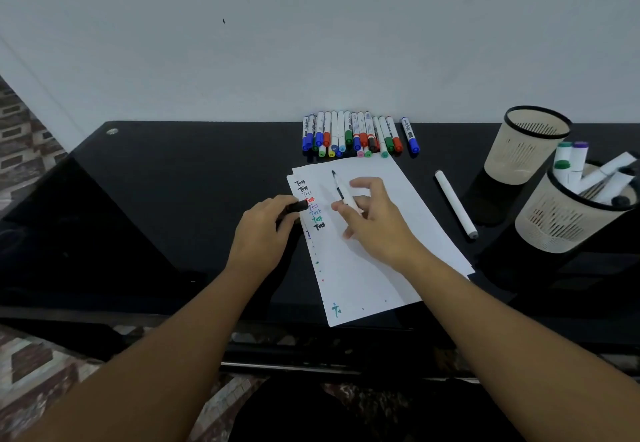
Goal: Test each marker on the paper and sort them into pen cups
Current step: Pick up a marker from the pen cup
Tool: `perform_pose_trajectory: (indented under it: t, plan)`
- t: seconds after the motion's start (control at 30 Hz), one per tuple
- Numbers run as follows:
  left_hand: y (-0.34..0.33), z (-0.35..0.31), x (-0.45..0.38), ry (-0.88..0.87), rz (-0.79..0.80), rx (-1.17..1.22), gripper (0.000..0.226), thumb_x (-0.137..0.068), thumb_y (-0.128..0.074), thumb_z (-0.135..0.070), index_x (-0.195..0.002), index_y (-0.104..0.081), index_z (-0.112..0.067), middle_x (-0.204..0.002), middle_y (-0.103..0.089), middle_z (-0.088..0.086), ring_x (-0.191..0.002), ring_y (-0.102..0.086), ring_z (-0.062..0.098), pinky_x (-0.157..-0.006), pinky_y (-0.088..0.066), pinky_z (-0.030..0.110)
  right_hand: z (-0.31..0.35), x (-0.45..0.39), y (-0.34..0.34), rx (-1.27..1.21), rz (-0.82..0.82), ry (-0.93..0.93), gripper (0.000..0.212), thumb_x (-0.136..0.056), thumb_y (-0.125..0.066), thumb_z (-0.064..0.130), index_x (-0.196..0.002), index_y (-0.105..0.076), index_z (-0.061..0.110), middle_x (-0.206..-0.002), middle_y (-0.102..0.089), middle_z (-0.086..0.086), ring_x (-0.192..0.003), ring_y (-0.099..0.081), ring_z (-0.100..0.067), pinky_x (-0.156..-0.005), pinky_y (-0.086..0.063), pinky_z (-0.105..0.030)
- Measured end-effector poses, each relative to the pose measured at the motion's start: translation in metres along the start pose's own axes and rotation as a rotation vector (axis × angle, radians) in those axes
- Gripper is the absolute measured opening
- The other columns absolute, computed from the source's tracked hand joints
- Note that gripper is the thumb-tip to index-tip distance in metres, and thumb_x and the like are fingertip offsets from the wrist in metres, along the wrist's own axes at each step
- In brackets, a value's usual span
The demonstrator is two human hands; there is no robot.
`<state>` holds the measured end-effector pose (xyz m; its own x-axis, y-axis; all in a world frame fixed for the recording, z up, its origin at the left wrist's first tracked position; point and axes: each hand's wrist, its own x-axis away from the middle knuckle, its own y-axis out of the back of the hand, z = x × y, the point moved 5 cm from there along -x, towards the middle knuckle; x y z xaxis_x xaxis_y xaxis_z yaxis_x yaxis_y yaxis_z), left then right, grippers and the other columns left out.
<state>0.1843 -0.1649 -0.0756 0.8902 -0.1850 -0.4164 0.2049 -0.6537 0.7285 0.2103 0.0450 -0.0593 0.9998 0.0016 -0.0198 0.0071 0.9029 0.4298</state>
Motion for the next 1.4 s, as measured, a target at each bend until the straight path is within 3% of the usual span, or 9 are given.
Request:
perform_pose_trajectory:
  t: [0.1,0.2,0.43,0.8,0.93,1.03,1.1,1.23,1.4]
  plan:
    - [0.000,0.001,0.001,-0.007,-0.003,-0.016,0.021,-0.100,-0.061,-0.026,-0.121,-0.066,-0.027,-0.106,-0.069,-0.012,-0.092,-0.062,0.008,-0.082,-0.055,0.038,0.000,-0.006,0.006,0.416,0.039,0.118,0.020,-0.105,-0.057,0.036,-0.124,-0.059,0.032,-0.112,-0.068,0.008,-0.095,-0.064,-0.017,-0.087,-0.054,-0.043]
    - [0.000,-0.002,0.002,-0.020,-0.008,-0.026,0.022,-0.100,-0.061,-0.025,-0.121,-0.067,-0.025,-0.105,-0.070,-0.011,-0.090,-0.060,0.007,-0.079,-0.053,0.033,0.001,-0.009,0.013,0.599,0.022,0.203,0.024,-0.105,-0.055,0.037,-0.128,-0.062,0.036,-0.104,-0.062,0.007,-0.093,-0.059,-0.016,-0.087,-0.051,-0.041]
    - [0.002,-0.010,0.004,-0.092,-0.002,-0.067,0.022,-0.099,-0.063,-0.023,-0.120,-0.068,-0.022,-0.100,-0.070,-0.008,-0.084,-0.058,0.009,-0.074,-0.048,0.030,0.003,-0.013,0.011,0.696,0.052,0.282,0.027,-0.106,-0.054,0.038,-0.132,-0.061,0.041,-0.094,-0.050,0.012,-0.087,-0.053,-0.015,-0.078,-0.041,-0.036]
    - [0.000,-0.023,0.008,-0.252,0.014,-0.134,0.024,-0.096,-0.069,-0.017,-0.120,-0.070,-0.012,-0.099,-0.074,0.002,-0.084,-0.063,0.020,-0.074,-0.053,0.039,0.012,-0.013,0.001,0.875,0.090,0.408,0.024,-0.108,-0.047,0.039,-0.131,-0.053,0.040,-0.107,-0.059,0.013,-0.090,-0.052,-0.011,-0.110,-0.025,-0.042]
    - [0.001,-0.026,0.012,-0.240,0.005,-0.126,0.033,-0.096,-0.069,-0.018,-0.129,-0.065,-0.013,-0.094,-0.073,0.001,-0.081,-0.061,0.020,-0.071,-0.054,0.040,0.018,-0.011,-0.007,0.934,0.188,0.485,0.038,-0.108,-0.045,0.041,-0.145,-0.038,0.035,-0.115,-0.066,0.006,-0.098,-0.062,-0.020,-0.108,-0.034,-0.043]
    - [-0.003,-0.018,0.010,-0.101,0.088,-0.090,0.056,-0.097,-0.066,-0.035,-0.148,-0.047,-0.023,-0.114,-0.072,-0.002,-0.101,-0.062,0.018,-0.088,-0.049,0.031,0.020,-0.009,-0.008,0.876,0.193,0.443,0.047,-0.109,-0.040,0.034,-0.153,-0.026,0.034,-0.117,-0.061,-0.001,-0.080,-0.060,-0.022,-0.083,-0.050,-0.044]
    - [-0.006,-0.013,0.008,-0.034,0.131,-0.091,0.071,-0.094,-0.066,-0.051,-0.154,-0.038,-0.025,-0.131,-0.066,-0.005,-0.117,-0.057,0.017,-0.098,-0.043,0.030,0.020,-0.009,-0.004,0.785,0.199,0.368,0.056,-0.109,-0.036,0.031,-0.160,-0.015,0.042,-0.111,-0.056,-0.001,-0.073,-0.056,-0.018,-0.069,-0.051,-0.038]
    - [-0.013,-0.009,0.004,-0.040,0.260,-0.173,0.090,-0.084,-0.049,-0.081,-0.156,-0.037,-0.029,-0.152,-0.049,-0.004,-0.140,-0.040,0.017,-0.116,-0.034,0.043,0.016,-0.004,0.001,0.749,0.225,0.321,0.060,-0.107,-0.029,0.033,-0.155,-0.007,0.062,-0.092,-0.051,0.003,-0.079,-0.055,-0.015,-0.071,-0.049,-0.035]
    - [-0.021,-0.004,0.001,-0.024,0.366,-0.267,0.100,-0.074,-0.028,-0.095,-0.153,-0.041,-0.036,-0.164,-0.030,-0.007,-0.152,-0.022,0.017,-0.124,-0.016,0.046,0.008,-0.004,0.009,0.693,0.207,0.280,0.053,-0.106,-0.035,0.030,-0.154,-0.026,0.051,-0.084,-0.060,0.003,-0.075,-0.056,-0.013,-0.064,-0.043,-0.033]
